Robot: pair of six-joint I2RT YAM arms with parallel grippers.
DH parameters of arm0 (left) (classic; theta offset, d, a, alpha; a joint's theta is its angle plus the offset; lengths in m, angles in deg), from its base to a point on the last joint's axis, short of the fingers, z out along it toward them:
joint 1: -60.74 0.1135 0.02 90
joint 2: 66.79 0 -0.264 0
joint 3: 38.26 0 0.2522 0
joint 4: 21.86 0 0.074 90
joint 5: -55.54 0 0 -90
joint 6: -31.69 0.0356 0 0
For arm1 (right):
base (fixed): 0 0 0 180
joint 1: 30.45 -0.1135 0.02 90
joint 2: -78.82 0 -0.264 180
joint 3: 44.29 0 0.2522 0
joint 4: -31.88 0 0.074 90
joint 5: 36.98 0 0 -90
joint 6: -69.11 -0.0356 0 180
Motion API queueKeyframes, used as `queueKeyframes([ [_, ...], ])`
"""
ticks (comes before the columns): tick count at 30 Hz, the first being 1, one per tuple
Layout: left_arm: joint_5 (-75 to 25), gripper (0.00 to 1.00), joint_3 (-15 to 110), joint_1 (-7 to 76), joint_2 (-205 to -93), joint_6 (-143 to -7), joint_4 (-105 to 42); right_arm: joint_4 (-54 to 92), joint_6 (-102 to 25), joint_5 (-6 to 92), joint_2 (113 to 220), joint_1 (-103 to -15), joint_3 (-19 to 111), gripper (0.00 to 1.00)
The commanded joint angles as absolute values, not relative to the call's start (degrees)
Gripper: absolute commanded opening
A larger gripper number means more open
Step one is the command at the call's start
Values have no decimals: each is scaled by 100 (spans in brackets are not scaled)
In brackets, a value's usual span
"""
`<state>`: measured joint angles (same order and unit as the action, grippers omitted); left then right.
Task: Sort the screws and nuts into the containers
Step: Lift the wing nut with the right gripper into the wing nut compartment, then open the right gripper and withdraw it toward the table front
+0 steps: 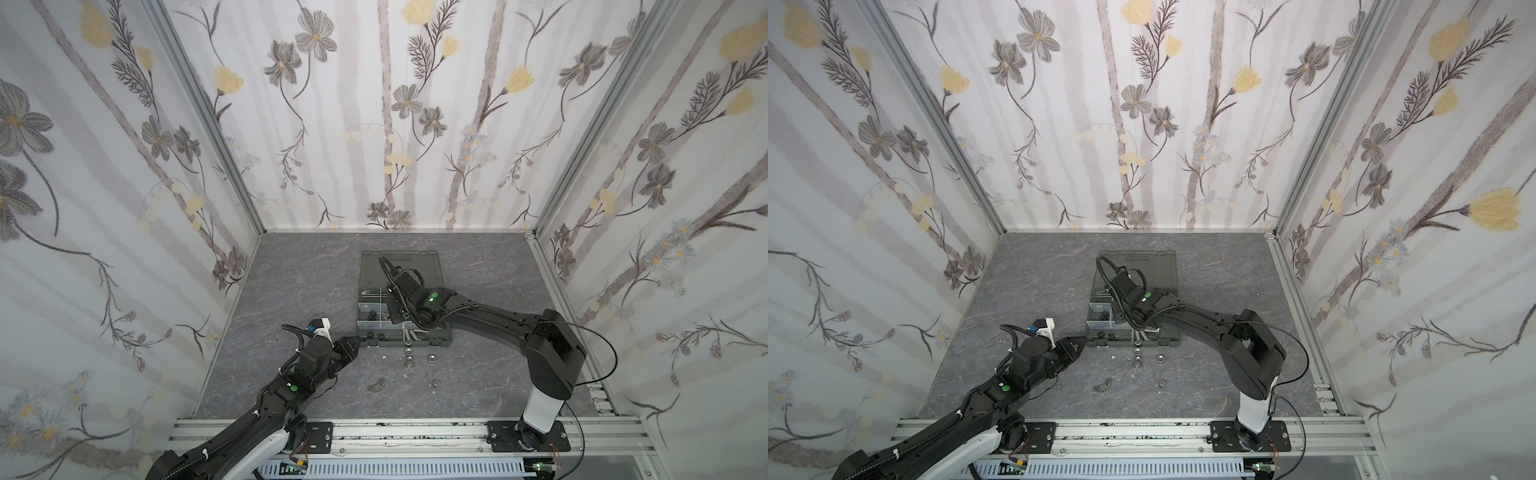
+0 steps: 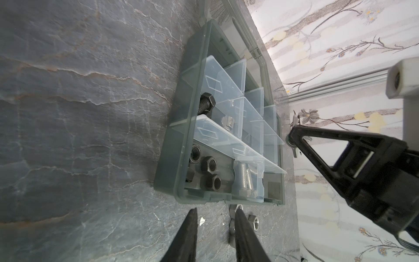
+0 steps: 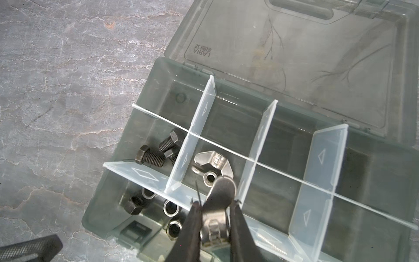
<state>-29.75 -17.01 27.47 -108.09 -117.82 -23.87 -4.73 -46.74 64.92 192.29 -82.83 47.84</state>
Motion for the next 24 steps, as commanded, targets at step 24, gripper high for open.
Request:
queueKeyframes([
  [24,-2849,30,-1738,2469,-10791,-11891,-2356,-223,-4670,6043,19509,-8260,4866,31],
])
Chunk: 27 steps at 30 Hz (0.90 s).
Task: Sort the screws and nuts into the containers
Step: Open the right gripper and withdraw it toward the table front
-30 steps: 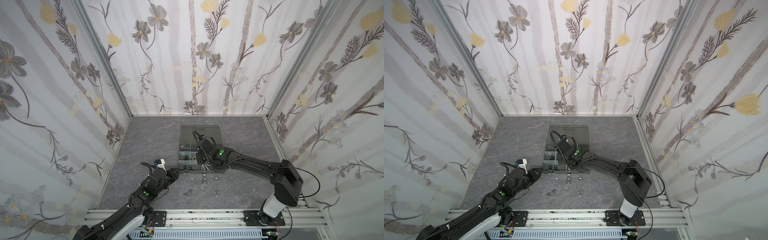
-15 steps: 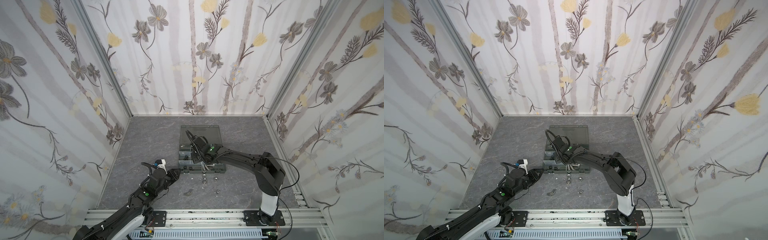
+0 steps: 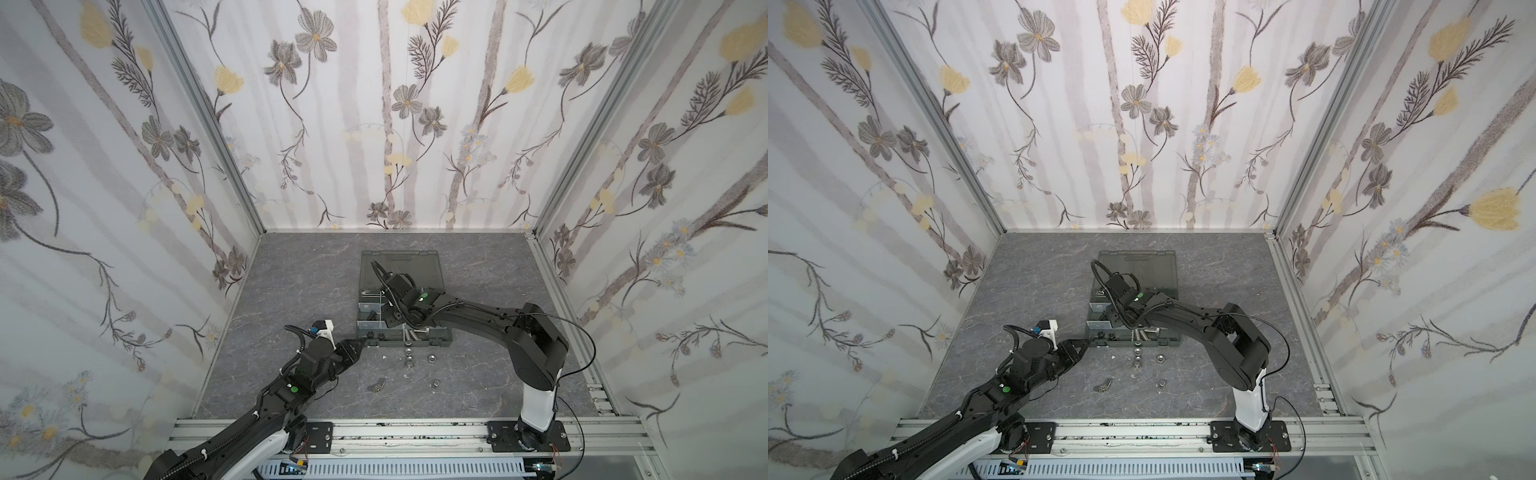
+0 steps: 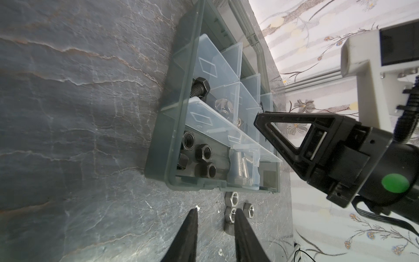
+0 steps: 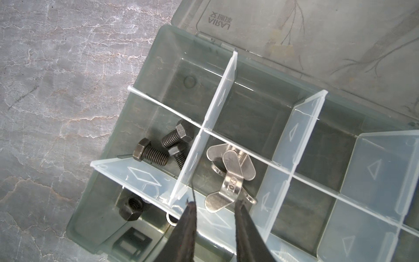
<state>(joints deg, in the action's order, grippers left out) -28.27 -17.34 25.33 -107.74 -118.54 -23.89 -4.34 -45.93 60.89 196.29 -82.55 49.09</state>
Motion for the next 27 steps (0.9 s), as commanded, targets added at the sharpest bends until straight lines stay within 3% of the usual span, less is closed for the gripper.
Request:
queueKeyframes([
  [1,-2859,30,-1731,2422,-10792,-11879,-2355,-184,-4705,6006,19430,-8266,4790,31],
  [15,-3466,30,-1496,1225,-11505,-11782,-2419,826,-5594,5355,17828,-8301,2837,32],
  [27,-4156,29,-648,-9,-12811,-11606,-3184,921,-6037,5482,16812,-8534,1875,33],
])
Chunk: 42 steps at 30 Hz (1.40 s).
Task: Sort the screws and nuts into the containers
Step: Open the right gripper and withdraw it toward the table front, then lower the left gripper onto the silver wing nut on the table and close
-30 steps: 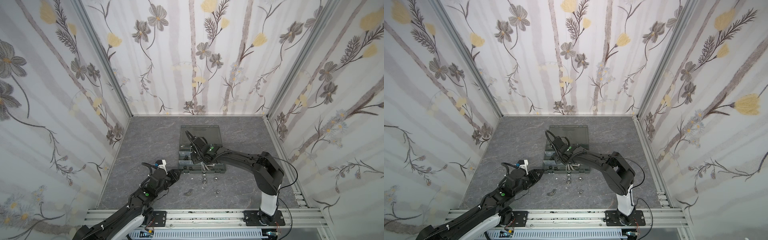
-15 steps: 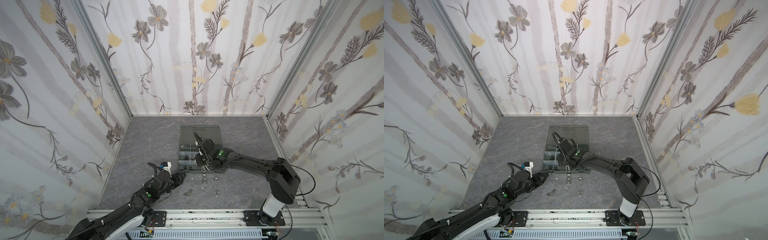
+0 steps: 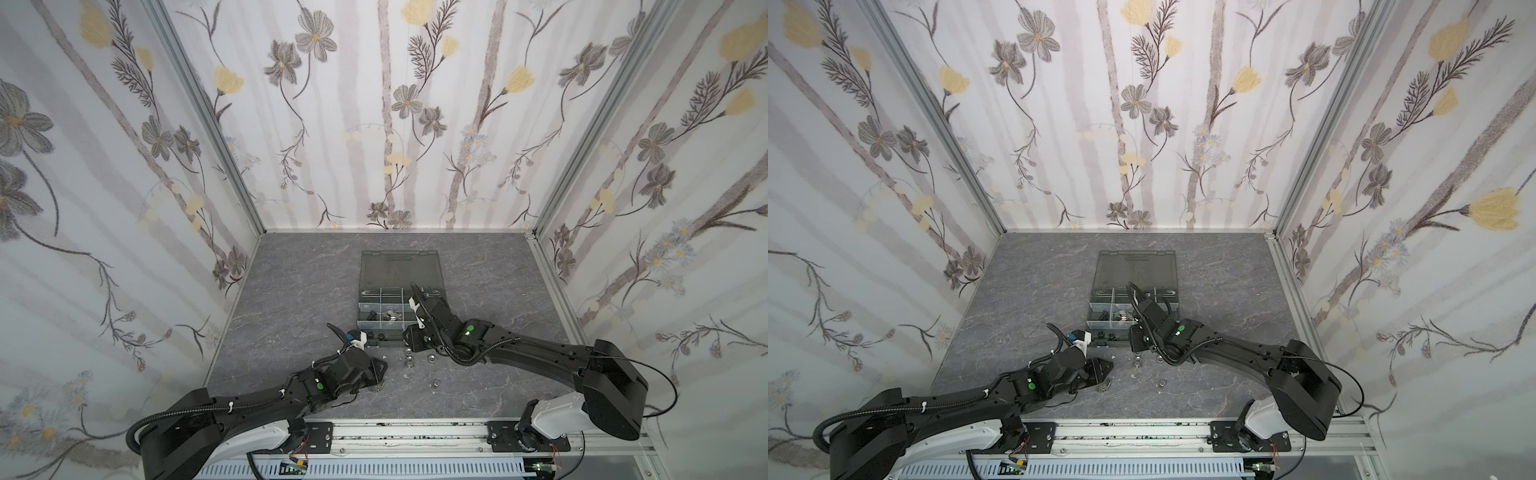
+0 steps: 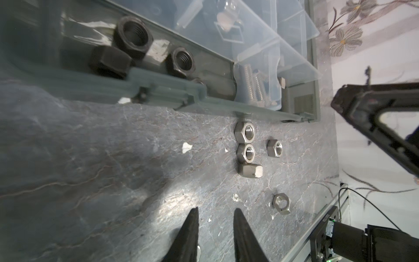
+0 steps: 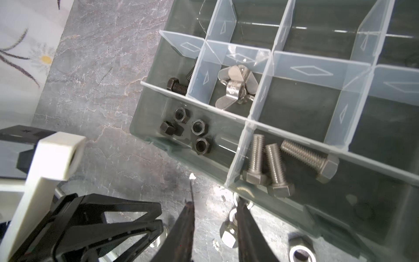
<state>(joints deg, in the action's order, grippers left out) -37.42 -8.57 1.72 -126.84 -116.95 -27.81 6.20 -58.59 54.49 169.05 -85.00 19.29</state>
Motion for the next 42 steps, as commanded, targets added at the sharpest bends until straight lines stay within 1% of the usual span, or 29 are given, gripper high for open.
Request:
queueKeyframes([
  [1,-4214,29,-571,-88,-12871,-11606,-3263,880,-6033,5476,16804,-8555,1861,34],
  [13,-4500,29,-439,-655,-12866,-11772,-3651,708,-6152,5664,16650,-8805,1808,34],
  [20,-4535,29,-250,-932,-13145,-11678,-3955,740,-6386,5801,16470,-8929,1599,34],
  [25,-4633,29,-51,-987,-13371,-11559,-4118,687,-6414,5829,16434,-8973,1563,34],
  [31,-4841,29,286,-1008,-13329,-11246,-4593,669,-6431,5865,16381,-8978,1540,35],
  [38,-4971,36,416,-1003,-13001,-11034,-5510,746,-6506,5858,16341,-9004,1422,35],
  [42,-4911,37,380,-1005,-13048,-10883,-5801,779,-6506,5856,16345,-9013,1386,35],
])
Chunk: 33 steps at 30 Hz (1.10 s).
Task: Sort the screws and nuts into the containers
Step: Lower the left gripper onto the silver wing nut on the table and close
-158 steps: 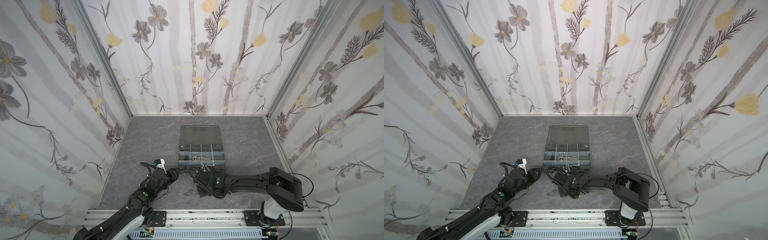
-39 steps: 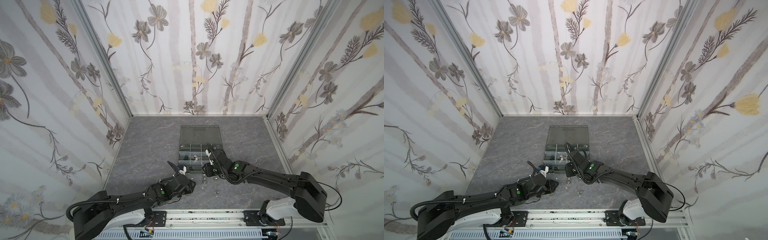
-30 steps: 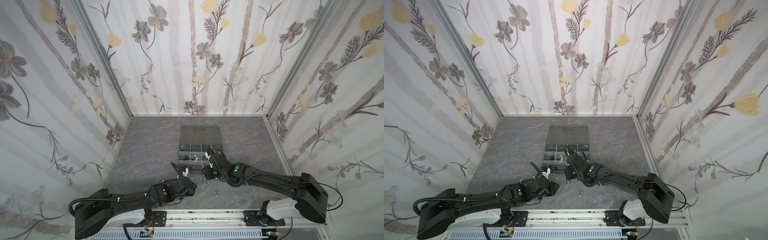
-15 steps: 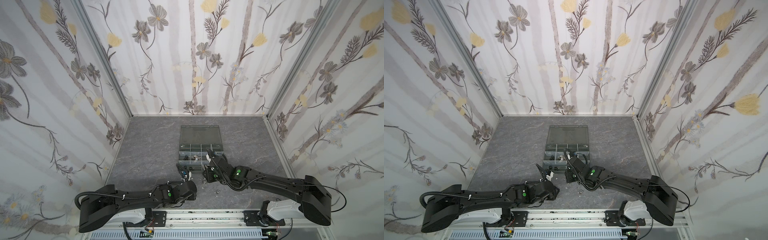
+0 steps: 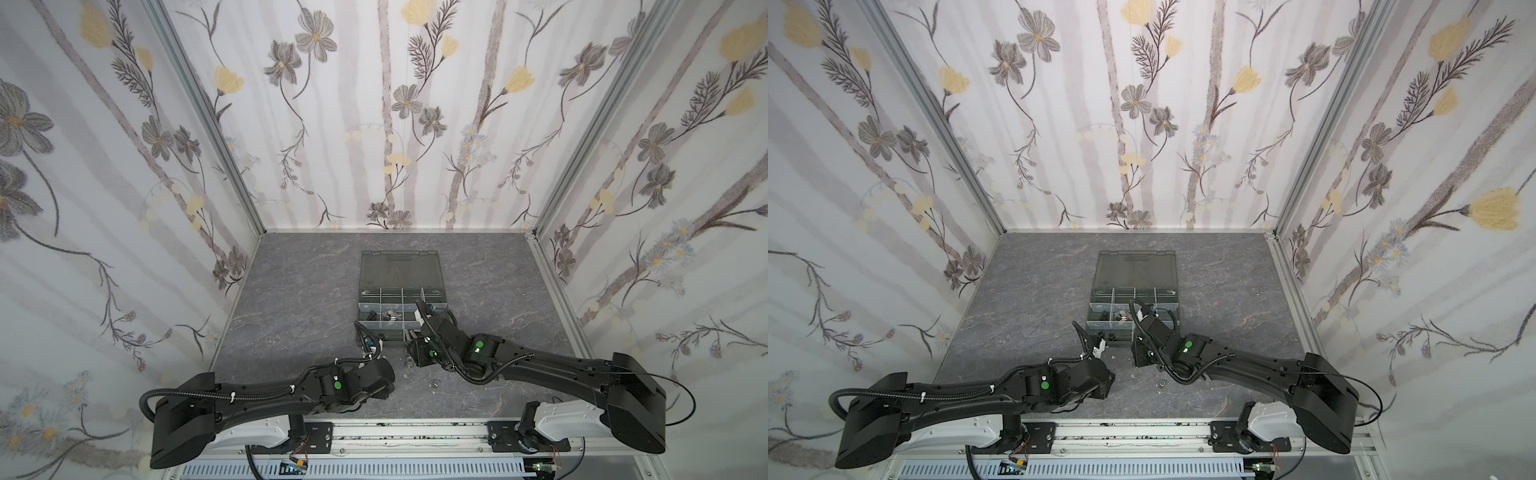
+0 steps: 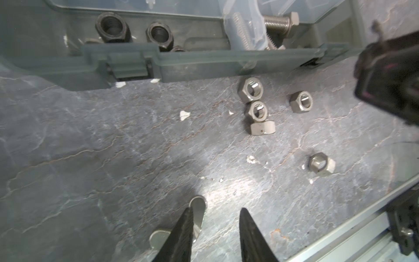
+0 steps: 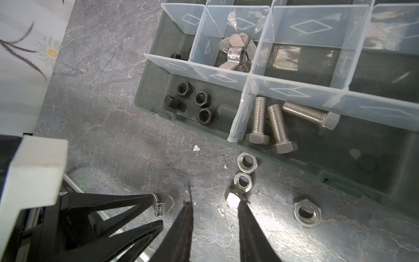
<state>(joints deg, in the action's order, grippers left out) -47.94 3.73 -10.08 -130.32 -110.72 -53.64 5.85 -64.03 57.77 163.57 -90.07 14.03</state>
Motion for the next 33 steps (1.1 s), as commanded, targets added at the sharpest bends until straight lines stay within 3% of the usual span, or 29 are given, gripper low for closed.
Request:
queueKeyframes([
  [1,-4877,37,374,-1014,-13095,-10836,-5815,792,-6510,5847,16354,-9011,1377,35],
  [17,-4712,40,618,-1051,-13800,-10182,-5794,888,-6545,5820,16363,-9020,1307,35],
  [33,-4725,35,606,-1051,-14051,-10042,-5786,913,-6556,5767,16416,-9021,1307,35],
])
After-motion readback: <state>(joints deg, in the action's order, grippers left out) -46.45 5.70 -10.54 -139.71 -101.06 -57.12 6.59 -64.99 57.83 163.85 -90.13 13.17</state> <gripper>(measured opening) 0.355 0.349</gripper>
